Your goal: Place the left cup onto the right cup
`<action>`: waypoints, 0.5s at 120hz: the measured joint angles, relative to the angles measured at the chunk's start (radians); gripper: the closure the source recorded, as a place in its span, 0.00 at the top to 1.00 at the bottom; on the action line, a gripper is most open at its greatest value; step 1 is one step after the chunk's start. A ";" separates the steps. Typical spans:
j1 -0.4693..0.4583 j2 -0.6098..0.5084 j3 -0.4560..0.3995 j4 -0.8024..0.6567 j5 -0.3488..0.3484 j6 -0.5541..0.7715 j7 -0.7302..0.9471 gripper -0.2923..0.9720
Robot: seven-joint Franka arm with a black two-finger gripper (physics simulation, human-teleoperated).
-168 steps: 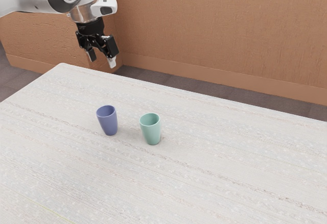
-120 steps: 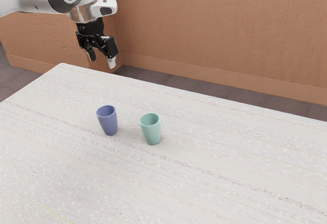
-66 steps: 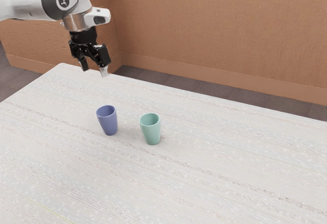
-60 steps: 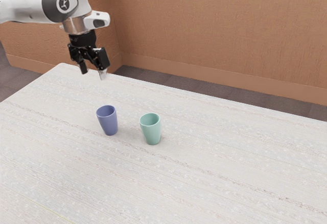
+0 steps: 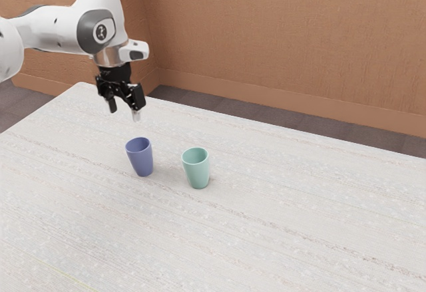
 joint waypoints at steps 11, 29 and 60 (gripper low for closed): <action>0.001 0.019 -0.001 0.002 -0.002 0.024 0.010 0.77; 0.001 0.055 -0.002 0.004 -0.009 0.055 0.022 0.68; 0.003 0.117 -0.001 0.005 -0.060 0.110 0.038 0.60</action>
